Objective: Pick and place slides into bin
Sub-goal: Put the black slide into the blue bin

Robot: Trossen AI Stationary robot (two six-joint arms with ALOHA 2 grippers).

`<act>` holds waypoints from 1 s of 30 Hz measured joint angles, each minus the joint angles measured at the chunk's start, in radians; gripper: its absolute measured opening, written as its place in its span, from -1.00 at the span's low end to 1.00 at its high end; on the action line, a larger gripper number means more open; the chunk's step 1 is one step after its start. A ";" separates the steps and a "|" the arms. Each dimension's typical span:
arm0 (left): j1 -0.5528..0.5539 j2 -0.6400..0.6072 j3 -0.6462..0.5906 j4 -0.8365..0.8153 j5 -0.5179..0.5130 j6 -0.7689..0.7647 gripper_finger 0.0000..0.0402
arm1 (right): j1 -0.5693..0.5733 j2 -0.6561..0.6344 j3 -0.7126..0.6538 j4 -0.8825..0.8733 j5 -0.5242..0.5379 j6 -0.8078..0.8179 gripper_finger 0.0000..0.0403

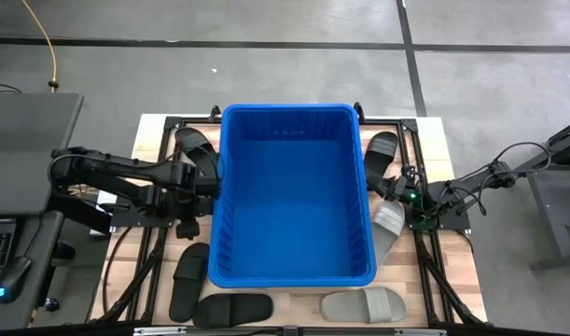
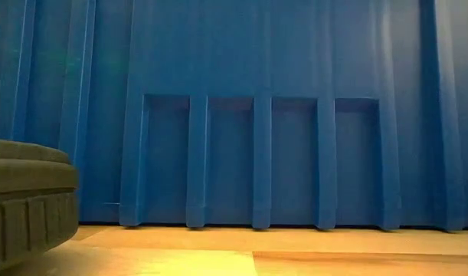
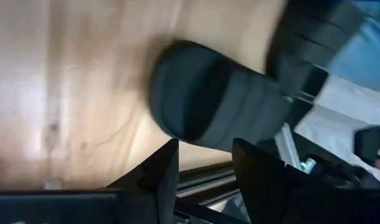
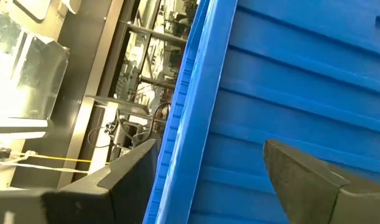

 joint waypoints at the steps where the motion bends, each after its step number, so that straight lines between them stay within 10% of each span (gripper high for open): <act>1: -0.005 0.001 -0.001 0.011 -0.013 -0.013 -0.31 | 0.000 0.000 0.000 0.000 -0.005 0.000 0.40; 19: -0.148 -0.147 0.008 0.032 0.037 -0.137 -0.31 | 0.000 0.007 0.000 -0.015 -0.023 -0.001 0.40; 30: -0.628 -0.178 0.263 0.376 -0.460 -0.462 -0.31 | 0.000 0.012 0.000 -0.021 0.000 0.000 0.40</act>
